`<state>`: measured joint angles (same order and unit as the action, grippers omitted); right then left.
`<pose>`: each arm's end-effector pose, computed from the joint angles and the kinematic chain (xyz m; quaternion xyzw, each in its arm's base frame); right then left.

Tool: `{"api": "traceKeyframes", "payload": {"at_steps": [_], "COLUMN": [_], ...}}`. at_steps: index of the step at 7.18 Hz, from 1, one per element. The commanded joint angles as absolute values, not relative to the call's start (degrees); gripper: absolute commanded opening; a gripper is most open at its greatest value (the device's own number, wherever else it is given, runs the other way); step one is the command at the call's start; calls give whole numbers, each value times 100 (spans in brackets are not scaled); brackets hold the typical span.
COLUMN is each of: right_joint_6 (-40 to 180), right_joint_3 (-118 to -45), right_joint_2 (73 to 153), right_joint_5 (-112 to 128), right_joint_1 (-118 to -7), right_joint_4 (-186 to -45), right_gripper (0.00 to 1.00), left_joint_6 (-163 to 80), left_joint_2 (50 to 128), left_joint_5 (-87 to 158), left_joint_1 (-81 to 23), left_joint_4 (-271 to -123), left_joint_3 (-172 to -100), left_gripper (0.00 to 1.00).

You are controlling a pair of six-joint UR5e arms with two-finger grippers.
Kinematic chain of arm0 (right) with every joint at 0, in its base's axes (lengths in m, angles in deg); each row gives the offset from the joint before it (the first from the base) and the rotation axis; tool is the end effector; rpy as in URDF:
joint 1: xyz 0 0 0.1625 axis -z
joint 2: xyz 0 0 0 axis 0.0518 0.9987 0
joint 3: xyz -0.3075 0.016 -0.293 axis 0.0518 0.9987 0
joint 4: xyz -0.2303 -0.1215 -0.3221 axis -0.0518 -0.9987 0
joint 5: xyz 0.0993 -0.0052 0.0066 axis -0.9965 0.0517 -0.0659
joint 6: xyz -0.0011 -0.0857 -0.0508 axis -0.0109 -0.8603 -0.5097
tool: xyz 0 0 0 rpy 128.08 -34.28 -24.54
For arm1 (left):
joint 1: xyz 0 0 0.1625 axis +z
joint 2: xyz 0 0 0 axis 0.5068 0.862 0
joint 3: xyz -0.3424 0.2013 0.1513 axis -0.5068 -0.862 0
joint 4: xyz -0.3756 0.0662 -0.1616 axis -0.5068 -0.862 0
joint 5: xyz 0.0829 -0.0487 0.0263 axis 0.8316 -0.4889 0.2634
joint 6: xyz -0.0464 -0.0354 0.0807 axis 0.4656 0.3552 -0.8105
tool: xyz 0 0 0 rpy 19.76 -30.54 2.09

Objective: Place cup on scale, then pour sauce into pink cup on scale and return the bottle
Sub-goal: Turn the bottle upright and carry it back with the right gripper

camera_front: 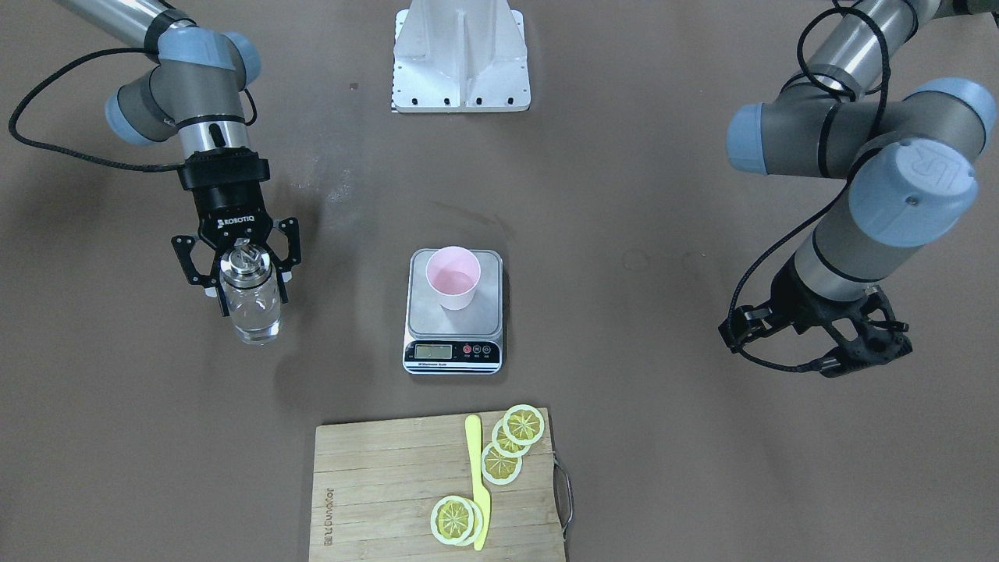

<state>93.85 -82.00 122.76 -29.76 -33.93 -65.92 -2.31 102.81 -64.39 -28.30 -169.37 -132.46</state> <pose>-0.3918 -0.4477 0.4043 0.5418 -0.3307 0.0339 0.7720 0.2940 -0.6410 0.3398 0.0007 0.3587 -0.1179 0.9260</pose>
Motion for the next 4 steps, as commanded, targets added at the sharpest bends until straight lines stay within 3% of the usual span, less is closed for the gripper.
{"api": "traceKeyframes", "payload": {"at_steps": [1,4], "right_joint_6": [9796,9806], "right_joint_3": [-7924,-7748], "right_joint_2": [12373,12391], "right_joint_5": [-3316,-3510], "right_joint_1": [-3557,-3672], "right_joint_4": [-6299,-6317], "right_gripper": [0,0], "left_joint_6": [-231,-240], "left_joint_2": [10315,10307], "left_joint_5": [-6430,-6430], "left_joint_1": [-2826,-2826], "left_joint_4": [-16936,-16936], "left_joint_3": [-13246,-13238], "left_gripper": [98,98]}}
